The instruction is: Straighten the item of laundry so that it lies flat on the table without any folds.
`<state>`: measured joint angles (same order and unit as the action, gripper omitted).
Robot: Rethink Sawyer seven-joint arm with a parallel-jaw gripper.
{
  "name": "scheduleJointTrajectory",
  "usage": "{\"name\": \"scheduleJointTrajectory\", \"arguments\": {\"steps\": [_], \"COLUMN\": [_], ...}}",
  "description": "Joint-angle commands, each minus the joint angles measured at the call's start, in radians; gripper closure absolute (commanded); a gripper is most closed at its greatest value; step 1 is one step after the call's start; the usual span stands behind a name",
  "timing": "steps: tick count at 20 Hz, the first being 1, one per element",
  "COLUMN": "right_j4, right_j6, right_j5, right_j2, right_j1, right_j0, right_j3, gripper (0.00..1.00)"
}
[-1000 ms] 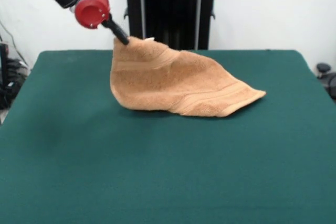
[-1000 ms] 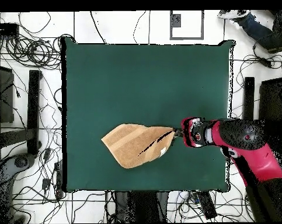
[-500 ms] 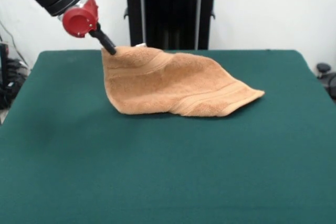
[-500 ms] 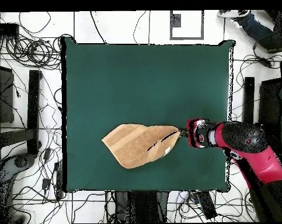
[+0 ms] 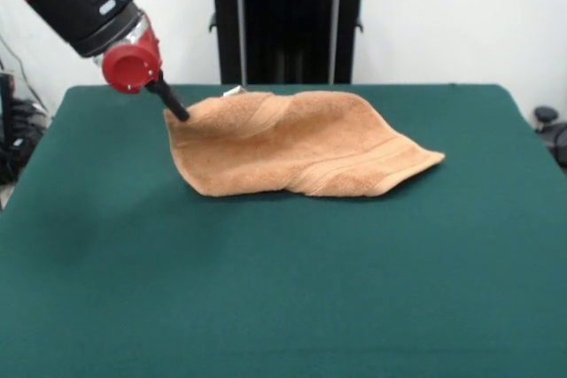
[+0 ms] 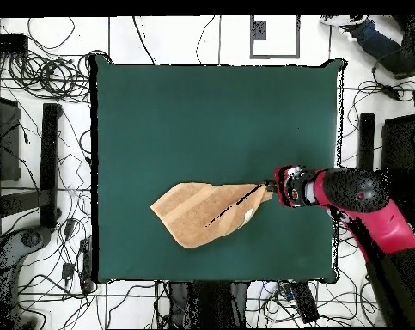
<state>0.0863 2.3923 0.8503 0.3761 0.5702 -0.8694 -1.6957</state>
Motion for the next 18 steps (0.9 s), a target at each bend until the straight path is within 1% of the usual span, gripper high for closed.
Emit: {"name": "scheduleJointTrajectory", "arguments": {"steps": [1,3,4,6,7,8,14,16,18], "right_j4": [-0.072,-0.093,-0.112,-0.141,-0.147,-0.154,-0.183,-0.194,-0.22], "right_j6": [-0.206,-0.222,-0.235,-0.256,-0.257,-0.259,-0.266,-0.278,-0.32], "right_j5": [0.027,0.121,0.208,0.307,0.328,0.343,0.334,0.325,0.322], "right_j2": [0.109,0.108,0.106,0.106,0.108,0.111,0.137,0.144,0.155], "right_j1": [-0.093,-0.102,-0.11,-0.124,-0.127,-0.131,-0.144,-0.146,-0.154], "right_j0": [0.04,0.05,0.058,0.07,0.073,0.074,0.066,0.061,0.057], "right_j3": [0.147,0.214,0.271,0.351,0.369,0.384,0.398,0.396,0.414], "gripper": [1.0,1.0,1.0,1.0,1.0,1.0,1.0,1.0,1.0]}}
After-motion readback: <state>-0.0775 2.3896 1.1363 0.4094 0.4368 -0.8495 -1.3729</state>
